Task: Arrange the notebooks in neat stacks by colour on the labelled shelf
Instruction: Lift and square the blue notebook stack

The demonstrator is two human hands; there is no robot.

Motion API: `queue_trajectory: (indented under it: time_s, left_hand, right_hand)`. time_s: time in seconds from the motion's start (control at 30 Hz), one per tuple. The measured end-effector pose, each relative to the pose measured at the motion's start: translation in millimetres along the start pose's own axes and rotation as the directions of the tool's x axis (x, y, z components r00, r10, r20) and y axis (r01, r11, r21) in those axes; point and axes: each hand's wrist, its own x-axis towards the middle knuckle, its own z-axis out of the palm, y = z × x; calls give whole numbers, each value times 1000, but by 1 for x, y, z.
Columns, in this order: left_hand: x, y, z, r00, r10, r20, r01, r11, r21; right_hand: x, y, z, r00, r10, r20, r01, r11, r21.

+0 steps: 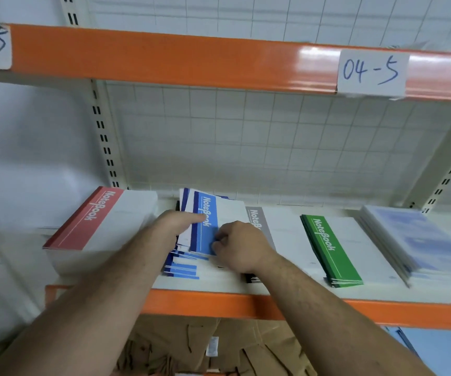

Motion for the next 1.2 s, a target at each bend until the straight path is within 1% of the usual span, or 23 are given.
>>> queue_trajectory:
  time_s: [0.1,0.23,0.3,0.37,0.43,0.47,0.53,0.57,0.6,0.63,0.67,0.7,0.77,0.87,0.93,1.03,1.1,1.2]
  left_hand:
    - [2,-4,0,1000,2,3,-2,1000,-13]
    - [5,-11,-3,1000,-5,15,6,997,-79]
    - [4,-12,-3,1000,25,12,-23,993,-113]
    - [-2,-12,-5,999,51,-9,-52,990,-128]
    - [-9,-12,-8,994,97,-49,-103,986,-133]
    - [-14,-12,-10,988,136,-69,-145,979,-143]
    - [-24,-11,-14,962,250,-111,-267,946,-185]
    - [-28,-10,-17,937,319,-138,-343,916,-209]
    - [-32,-11,-20,905,395,-155,-422,875,-238]
    - [-35,-12,-23,871,467,-151,-491,826,-276]
    - [-36,-13,-27,837,532,-128,-542,777,-319]
    - [-35,-14,-30,809,579,-101,-574,743,-344]
    - [-33,-17,-36,781,623,-45,-598,725,-342]
    - [-27,-25,-38,798,603,7,-573,761,-304]
    - [-24,-29,-38,825,565,-18,-543,784,-301]
    - [-24,-31,-39,867,491,-80,-489,812,-319]
    - [-27,-29,-39,874,474,-107,-482,814,-325]
    - [-33,-26,-38,860,493,-129,-505,791,-346]
  right_hand:
    - [-3,-2,-1,1000,17,10,-18,1000,9]
    - [-6,-5,-1,998,48,29,-49,997,52]
    - [-6,-4,0,998,64,24,-65,996,62]
    - [-6,-2,2,996,91,7,-91,987,130]
    - [-8,0,0,987,149,-67,-128,959,254]
    - [-6,1,-2,970,186,-156,-136,949,286]
    - [-1,5,-8,898,242,-366,-128,942,310]
    - [2,7,-13,867,256,-428,-98,929,357]
    - [2,6,-18,873,290,-394,-66,868,492]
    - [3,5,-24,897,308,-316,-23,748,663]
    - [5,6,-29,935,278,-222,4,616,788]
    - [5,6,-31,960,233,-157,25,485,874]
    - [3,6,-30,979,159,-125,49,414,909]
    - [6,10,-9,977,152,-150,77,404,912]
    - [7,9,3,972,161,-169,85,432,898]
    - [8,3,10,976,119,-180,98,499,861]
    - [8,-3,11,979,90,-181,114,493,863]
    - [7,-7,14,977,77,-198,138,476,869]
